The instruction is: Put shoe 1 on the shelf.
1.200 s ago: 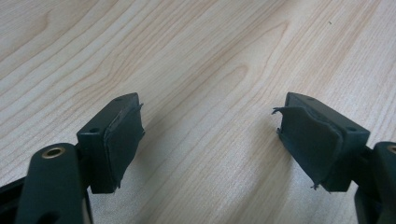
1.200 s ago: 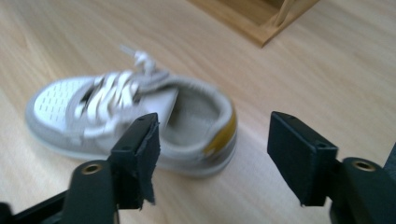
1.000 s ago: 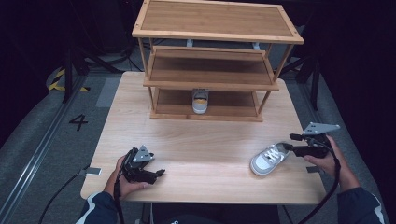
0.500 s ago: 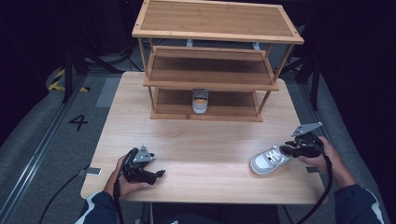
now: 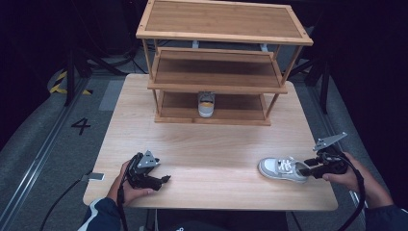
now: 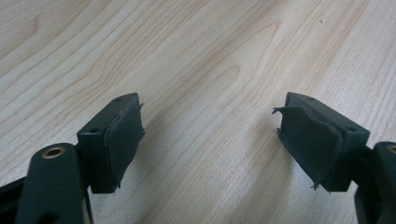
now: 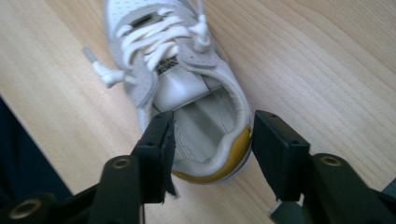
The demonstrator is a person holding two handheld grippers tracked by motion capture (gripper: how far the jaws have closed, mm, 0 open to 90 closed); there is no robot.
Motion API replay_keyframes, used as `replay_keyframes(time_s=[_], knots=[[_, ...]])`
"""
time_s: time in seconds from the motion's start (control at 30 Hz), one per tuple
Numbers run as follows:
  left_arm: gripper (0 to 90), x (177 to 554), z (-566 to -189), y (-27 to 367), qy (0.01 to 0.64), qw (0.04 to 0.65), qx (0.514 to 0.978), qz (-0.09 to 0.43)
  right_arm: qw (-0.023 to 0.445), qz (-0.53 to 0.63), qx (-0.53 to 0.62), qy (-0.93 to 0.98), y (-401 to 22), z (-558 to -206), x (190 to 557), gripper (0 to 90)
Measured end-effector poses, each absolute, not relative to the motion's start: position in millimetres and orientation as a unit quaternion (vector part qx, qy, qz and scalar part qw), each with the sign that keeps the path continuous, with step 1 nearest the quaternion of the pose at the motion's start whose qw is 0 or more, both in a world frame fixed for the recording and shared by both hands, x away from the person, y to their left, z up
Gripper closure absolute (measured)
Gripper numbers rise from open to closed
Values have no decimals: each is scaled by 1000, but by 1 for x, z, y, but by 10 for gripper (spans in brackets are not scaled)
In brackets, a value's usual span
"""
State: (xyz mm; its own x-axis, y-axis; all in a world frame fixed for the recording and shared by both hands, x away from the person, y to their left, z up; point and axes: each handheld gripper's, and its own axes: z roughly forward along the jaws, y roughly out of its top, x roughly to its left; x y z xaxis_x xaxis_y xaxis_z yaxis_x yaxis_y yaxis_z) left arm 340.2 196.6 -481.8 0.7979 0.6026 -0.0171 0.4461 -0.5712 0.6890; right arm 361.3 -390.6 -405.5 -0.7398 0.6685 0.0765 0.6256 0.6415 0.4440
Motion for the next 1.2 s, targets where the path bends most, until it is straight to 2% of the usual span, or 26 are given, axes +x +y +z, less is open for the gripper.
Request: replay_keyframes(time_s=[0.07, 0.17, 0.3, 0.6, 0.8, 1.0, 1.2], knots=[[218, 340, -482, 197, 297, 354, 880, 111, 42, 236, 356, 903, -393, -405, 357, 464], [218, 340, -482, 196, 297, 354, 880, 112, 28, 235, 342, 909, -395, -407, 352, 334], [218, 340, -482, 196, 296, 355, 879, 113, 48, 224, 319, 920, -395, -412, 345, 309], [218, 340, -482, 196, 297, 357, 879, 112, 98, 244, 298, 918, -396, -425, 336, 365], [217, 340, -482, 195, 297, 356, 879, 113, 72, 273, 294, 913, -378, -426, 332, 402], [216, 340, -482, 195, 298, 356, 878, 113, 79, 276, 310, 907, -344, -426, 334, 401], [216, 340, -482, 195, 298, 356, 879, 113, 69, 272, 295, 913, -322, -430, 327, 336]])
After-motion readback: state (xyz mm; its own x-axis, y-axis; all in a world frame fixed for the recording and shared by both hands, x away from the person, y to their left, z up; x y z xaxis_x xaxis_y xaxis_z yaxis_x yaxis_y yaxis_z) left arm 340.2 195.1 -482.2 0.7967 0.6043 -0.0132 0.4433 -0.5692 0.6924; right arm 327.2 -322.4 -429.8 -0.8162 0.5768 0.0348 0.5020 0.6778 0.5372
